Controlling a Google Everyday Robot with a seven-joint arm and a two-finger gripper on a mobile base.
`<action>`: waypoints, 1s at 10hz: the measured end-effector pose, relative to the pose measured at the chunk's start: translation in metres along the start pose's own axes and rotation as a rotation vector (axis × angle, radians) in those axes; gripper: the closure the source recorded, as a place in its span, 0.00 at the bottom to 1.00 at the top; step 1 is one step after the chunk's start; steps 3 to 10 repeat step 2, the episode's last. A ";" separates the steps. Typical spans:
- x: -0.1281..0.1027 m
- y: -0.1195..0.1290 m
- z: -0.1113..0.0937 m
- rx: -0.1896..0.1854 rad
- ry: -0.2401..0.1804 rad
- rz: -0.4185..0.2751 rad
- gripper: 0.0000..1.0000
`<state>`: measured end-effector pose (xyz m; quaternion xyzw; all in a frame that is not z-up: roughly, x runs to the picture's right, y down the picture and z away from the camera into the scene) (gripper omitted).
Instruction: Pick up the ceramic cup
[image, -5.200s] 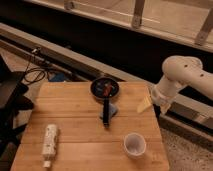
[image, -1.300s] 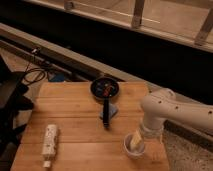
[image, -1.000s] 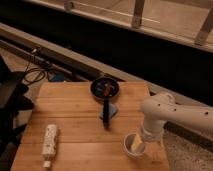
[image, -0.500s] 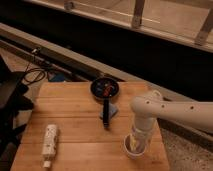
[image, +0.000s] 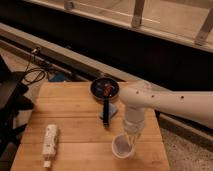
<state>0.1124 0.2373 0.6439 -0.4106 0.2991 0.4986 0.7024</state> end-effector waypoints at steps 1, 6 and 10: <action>0.002 0.007 -0.011 -0.005 0.013 -0.019 0.98; 0.005 0.011 -0.023 -0.010 0.023 -0.029 0.98; 0.005 0.011 -0.023 -0.010 0.023 -0.029 0.98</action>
